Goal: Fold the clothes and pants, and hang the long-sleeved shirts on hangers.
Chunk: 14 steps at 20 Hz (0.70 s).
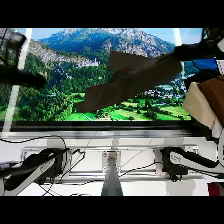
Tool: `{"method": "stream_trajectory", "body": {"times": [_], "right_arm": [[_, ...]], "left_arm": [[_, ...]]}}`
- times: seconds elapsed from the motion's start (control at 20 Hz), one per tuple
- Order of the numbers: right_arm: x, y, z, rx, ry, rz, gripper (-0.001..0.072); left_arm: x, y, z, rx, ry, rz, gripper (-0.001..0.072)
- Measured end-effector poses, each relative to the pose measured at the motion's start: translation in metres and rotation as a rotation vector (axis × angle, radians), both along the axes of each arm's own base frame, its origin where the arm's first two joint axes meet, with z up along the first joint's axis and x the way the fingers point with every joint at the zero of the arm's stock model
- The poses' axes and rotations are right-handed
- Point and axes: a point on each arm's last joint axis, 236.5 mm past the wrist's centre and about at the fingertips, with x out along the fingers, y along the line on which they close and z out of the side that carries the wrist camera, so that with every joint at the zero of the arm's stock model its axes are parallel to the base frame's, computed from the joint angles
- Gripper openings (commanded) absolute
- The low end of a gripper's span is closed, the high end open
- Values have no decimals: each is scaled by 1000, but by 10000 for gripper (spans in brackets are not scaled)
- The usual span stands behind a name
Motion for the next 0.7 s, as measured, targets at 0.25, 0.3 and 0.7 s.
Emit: {"method": "stream_trajectory", "body": {"times": [0.25,0.3,0.7], "right_arm": [[-33,-8,-5,-22,107,-6,11],[-36,-9,-7,-27,117,-9,11],[-44,-9,-9,-24,147,-7,12]], "left_arm": [[-26,-75,-90,-408,228,133,677],[-27,-86,-101,-478,265,178,677],[-34,-116,-178,-693,538,420,584]]}}
